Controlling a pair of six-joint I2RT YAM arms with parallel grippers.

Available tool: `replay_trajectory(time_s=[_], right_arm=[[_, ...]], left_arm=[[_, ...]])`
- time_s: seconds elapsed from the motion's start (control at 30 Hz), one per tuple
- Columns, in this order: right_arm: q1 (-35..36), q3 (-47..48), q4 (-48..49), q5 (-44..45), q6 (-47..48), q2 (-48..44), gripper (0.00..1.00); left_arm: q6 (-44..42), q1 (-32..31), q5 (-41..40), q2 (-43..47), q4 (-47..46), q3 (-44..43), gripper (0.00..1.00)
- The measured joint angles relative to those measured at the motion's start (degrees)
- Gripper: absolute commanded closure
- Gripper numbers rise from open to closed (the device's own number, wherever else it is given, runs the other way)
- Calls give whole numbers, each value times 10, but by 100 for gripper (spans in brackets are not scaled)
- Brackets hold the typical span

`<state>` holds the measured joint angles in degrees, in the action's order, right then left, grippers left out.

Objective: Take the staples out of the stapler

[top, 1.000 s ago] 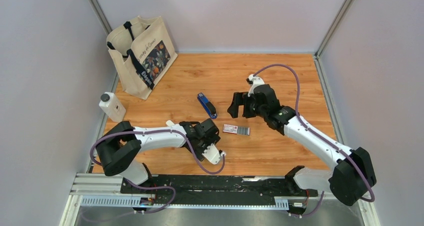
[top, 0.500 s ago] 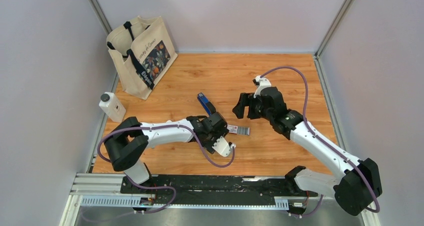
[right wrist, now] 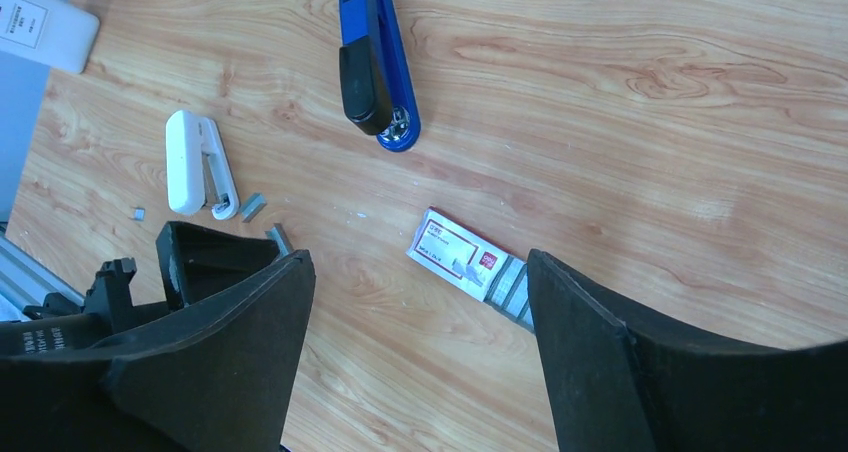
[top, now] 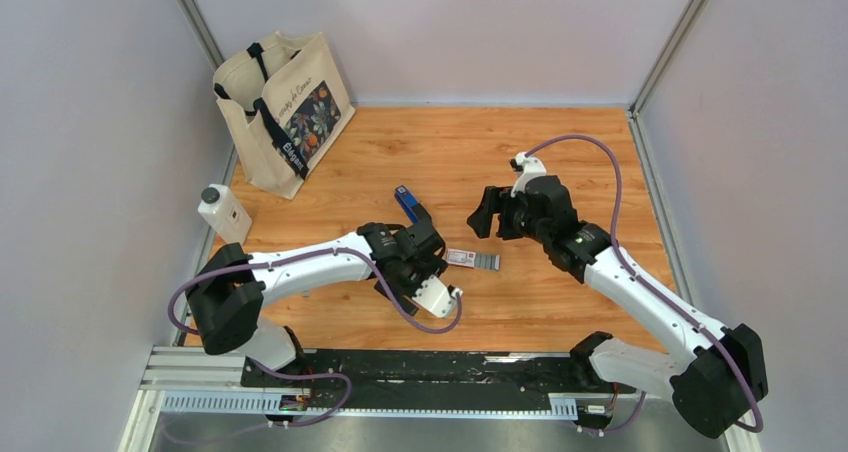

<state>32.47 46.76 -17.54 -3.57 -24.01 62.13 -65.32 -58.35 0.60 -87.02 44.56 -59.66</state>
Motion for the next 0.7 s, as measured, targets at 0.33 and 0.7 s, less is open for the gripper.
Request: replay_trajectory(time_s=[0.33, 0.7], right_arm=[[0, 0, 0, -9, -2, -2, 27], [-12, 0, 0, -20, -2, -7, 29]], left_arm=[[-31, 0, 19, -19, 5, 57, 19], [-34, 13, 19, -54, -28, 56, 24]])
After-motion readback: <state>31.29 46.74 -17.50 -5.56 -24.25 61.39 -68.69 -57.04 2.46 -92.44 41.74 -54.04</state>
